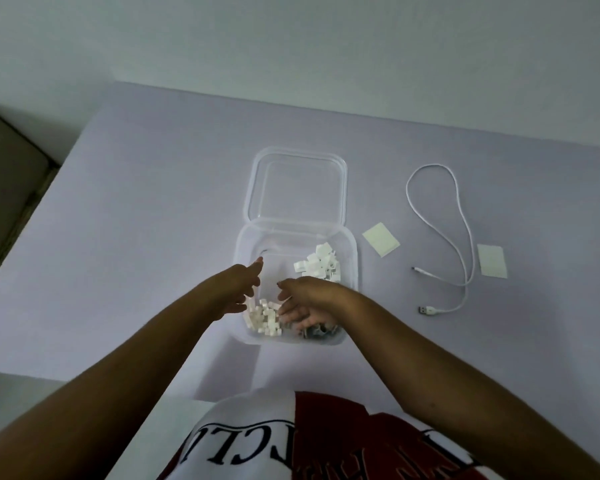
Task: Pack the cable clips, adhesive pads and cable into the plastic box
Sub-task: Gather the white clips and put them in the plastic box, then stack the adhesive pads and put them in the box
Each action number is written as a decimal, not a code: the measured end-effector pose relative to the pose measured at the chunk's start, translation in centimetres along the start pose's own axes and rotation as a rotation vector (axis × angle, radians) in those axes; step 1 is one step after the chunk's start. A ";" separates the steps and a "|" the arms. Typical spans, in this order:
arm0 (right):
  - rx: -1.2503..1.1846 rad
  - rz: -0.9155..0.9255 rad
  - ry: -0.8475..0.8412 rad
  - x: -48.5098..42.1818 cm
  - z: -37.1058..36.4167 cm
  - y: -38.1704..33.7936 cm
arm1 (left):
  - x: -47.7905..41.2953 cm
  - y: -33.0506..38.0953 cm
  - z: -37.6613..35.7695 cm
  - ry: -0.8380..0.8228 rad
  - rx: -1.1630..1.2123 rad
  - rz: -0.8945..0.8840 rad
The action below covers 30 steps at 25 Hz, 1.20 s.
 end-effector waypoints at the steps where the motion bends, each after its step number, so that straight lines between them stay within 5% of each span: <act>1: -0.046 0.020 -0.006 0.2 0.6 -0.3 | 0.1 0.7 0.3 0.019 -0.034 -0.017; 5: -0.344 0.165 0.011 1.2 6.3 -1.9 | 0.9 5.0 -0.6 0.071 -0.077 -0.129; 9: -0.581 0.320 0.290 2.0 17.0 -0.6 | 1.4 12.3 -4.8 0.133 -0.151 -0.440; 12: -0.476 0.326 0.655 2.7 26.4 2.8 | 0.2 17.4 -11.4 0.085 -0.424 -0.659; 17: -0.090 0.173 1.207 4.3 37.7 8.3 | -5.0 20.8 -19.0 0.180 -0.751 -0.722; 22: -0.012 0.005 1.277 3.2 41.1 11.3 | -8.8 19.5 -21.6 0.282 -0.903 -0.551; 30: -0.039 -0.093 1.255 1.3 42.2 12.0 | -10.1 18.5 -22.4 0.288 -0.934 -0.536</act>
Point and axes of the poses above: each hand's wrist, its own x-axis away from the middle knuckle, its own z-axis out of the back of the hand, y = z × x, the point moved 8 cm from there along -x, towards the middle knuckle, and after that the axes turned 8 degrees about y, right-handed, at the moved point
